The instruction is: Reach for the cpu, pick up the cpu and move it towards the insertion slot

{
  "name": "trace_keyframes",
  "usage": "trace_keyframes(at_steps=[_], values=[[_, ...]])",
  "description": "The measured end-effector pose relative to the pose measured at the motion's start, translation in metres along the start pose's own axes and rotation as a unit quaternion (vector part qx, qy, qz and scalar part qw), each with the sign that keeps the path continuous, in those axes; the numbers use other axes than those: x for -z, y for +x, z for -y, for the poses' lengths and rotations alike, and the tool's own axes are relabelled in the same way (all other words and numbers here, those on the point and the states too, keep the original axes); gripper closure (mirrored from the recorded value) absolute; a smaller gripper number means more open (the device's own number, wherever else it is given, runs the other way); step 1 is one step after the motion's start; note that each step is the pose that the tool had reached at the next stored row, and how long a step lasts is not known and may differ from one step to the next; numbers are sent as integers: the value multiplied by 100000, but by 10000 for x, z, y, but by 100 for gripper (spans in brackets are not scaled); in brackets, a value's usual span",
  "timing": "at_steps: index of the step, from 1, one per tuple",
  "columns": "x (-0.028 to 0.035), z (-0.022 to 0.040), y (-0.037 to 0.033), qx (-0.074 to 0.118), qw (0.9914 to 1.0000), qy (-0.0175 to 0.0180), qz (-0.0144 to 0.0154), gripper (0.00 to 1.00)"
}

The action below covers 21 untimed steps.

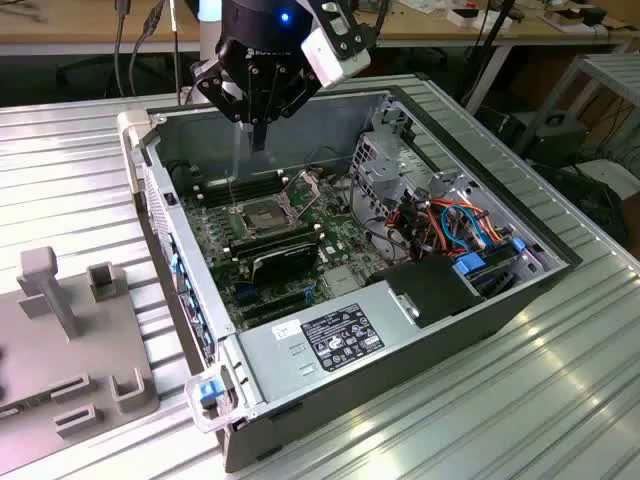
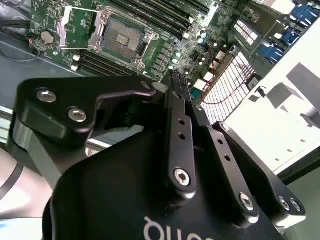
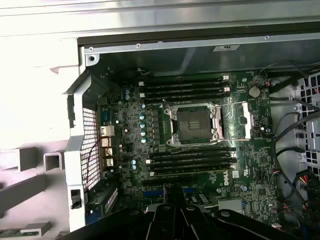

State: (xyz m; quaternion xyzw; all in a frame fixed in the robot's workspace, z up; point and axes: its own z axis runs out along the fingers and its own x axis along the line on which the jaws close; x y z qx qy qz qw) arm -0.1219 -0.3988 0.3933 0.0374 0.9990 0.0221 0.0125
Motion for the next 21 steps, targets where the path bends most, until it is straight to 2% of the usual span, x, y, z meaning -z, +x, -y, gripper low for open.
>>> trace_keyframes(at_steps=[3, 21], values=[[0, 0, 0, 2, 100000, -1, 2, 89], [-1, 8, 105, -3, 100000, 3, -46, 89]])
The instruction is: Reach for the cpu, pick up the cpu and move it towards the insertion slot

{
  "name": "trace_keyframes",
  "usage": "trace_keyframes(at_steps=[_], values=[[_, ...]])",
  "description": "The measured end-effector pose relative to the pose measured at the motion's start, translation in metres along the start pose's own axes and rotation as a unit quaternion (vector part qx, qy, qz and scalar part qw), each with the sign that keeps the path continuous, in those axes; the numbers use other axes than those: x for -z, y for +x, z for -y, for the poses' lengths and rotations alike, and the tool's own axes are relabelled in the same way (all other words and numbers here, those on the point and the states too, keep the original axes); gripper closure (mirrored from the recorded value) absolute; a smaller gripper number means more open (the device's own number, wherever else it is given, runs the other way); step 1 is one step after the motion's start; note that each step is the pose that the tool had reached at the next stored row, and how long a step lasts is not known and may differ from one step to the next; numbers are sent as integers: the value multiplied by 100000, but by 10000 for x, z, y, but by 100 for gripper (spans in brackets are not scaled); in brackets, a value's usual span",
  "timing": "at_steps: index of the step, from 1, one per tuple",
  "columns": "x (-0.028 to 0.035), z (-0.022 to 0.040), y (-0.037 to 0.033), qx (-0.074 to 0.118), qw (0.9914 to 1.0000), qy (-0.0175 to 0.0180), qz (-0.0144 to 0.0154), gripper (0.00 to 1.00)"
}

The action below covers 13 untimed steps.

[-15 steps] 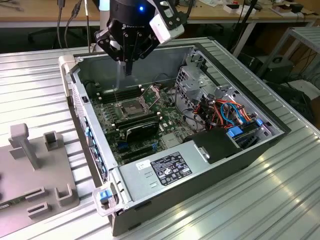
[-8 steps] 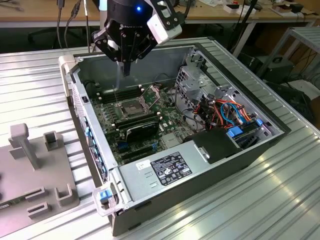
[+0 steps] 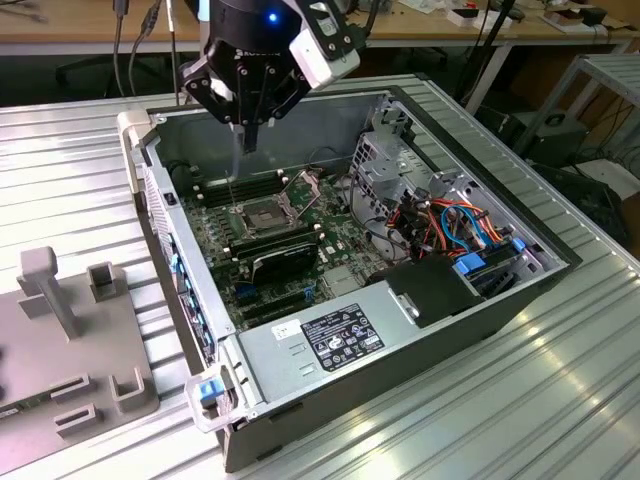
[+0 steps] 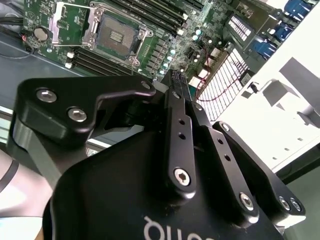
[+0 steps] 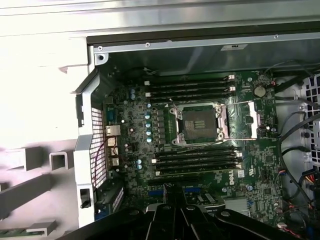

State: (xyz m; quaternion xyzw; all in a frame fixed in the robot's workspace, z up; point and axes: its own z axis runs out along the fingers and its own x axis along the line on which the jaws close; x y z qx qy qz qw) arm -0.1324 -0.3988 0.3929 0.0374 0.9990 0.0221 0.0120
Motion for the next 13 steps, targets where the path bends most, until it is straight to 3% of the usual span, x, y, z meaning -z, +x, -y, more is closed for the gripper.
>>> trace_keyframes(at_steps=[13], values=[[-1, 6, 82, -1, 100000, 3, -23, 89]])
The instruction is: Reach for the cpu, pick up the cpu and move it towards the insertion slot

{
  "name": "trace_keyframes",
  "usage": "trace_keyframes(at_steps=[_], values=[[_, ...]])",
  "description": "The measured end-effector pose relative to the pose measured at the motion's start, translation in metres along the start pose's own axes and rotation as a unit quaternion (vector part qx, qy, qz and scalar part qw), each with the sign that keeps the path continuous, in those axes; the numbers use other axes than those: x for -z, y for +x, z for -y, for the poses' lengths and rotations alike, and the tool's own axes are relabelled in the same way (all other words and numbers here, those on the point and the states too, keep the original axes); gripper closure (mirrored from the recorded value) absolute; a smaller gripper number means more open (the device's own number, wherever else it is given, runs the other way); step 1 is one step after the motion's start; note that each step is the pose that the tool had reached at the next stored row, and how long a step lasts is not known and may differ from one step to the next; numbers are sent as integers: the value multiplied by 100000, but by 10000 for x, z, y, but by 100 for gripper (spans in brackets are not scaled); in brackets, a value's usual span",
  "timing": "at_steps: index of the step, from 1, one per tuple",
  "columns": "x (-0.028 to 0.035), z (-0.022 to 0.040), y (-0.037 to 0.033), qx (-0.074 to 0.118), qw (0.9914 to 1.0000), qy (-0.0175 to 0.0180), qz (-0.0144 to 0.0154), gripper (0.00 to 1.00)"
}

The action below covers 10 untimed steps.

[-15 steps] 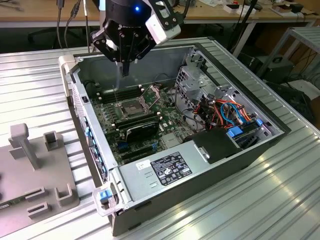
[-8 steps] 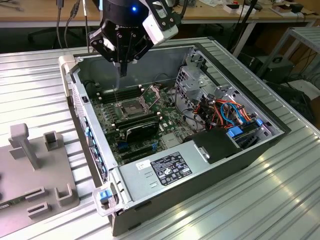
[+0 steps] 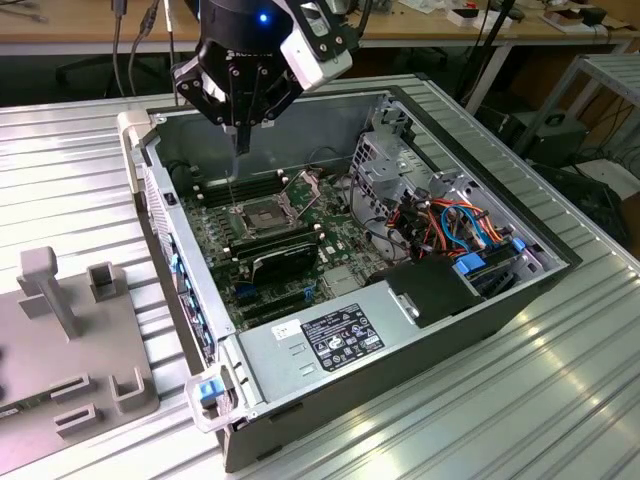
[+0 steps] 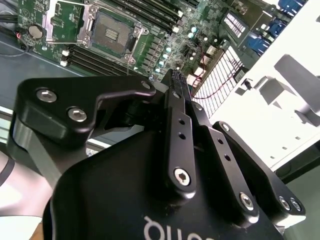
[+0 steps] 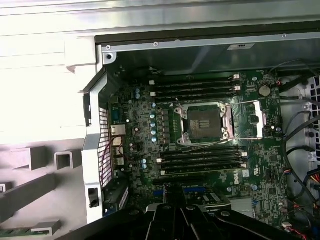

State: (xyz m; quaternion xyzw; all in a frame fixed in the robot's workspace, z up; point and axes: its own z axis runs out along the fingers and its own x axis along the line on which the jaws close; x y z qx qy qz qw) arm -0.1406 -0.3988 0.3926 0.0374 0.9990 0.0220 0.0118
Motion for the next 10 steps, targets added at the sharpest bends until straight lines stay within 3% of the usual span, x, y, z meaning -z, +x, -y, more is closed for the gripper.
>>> trace_keyframes(at_steps=[10], values=[[-1, 6, 81, 3, 100000, -2, -9, 89]])
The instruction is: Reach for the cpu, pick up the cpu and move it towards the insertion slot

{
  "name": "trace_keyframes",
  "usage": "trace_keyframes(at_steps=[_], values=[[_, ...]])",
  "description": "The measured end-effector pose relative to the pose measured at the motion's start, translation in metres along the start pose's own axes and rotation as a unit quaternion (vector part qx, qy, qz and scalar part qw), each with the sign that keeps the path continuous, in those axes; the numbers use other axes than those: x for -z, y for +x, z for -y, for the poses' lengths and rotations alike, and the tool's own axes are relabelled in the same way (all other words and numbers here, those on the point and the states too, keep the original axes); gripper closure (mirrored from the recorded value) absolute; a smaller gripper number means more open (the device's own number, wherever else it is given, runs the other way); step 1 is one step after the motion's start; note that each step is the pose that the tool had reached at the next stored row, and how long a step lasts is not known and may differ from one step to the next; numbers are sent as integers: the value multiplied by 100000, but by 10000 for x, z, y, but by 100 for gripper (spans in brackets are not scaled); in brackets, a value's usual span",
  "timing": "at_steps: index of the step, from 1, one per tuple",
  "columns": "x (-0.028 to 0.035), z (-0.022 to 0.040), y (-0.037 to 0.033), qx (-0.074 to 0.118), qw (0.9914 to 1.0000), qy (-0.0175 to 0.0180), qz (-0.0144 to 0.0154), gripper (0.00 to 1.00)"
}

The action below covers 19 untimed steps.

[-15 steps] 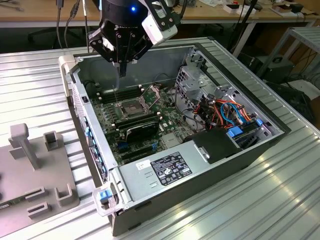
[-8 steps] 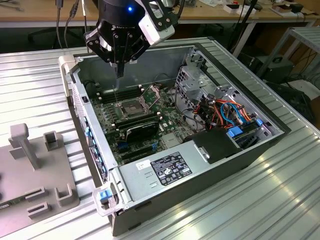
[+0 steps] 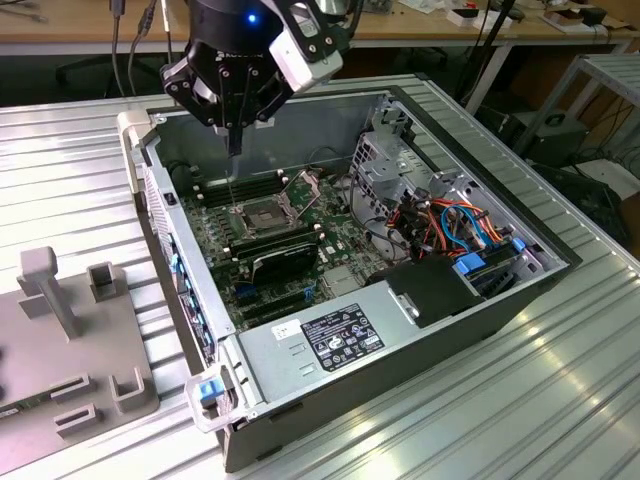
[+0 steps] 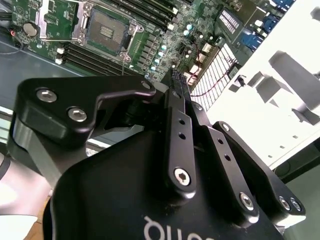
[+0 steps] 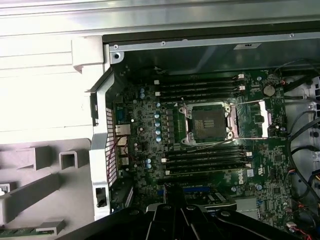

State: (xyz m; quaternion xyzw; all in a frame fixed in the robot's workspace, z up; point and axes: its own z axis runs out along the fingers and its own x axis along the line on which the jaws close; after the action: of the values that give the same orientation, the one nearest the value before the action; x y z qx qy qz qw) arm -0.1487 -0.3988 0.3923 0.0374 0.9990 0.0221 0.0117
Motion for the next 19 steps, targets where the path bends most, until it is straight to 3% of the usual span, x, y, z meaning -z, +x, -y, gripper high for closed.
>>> trace_keyframes(at_steps=[19], values=[[-1, 9, 122, -2, 100000, 3, -13, 89]])
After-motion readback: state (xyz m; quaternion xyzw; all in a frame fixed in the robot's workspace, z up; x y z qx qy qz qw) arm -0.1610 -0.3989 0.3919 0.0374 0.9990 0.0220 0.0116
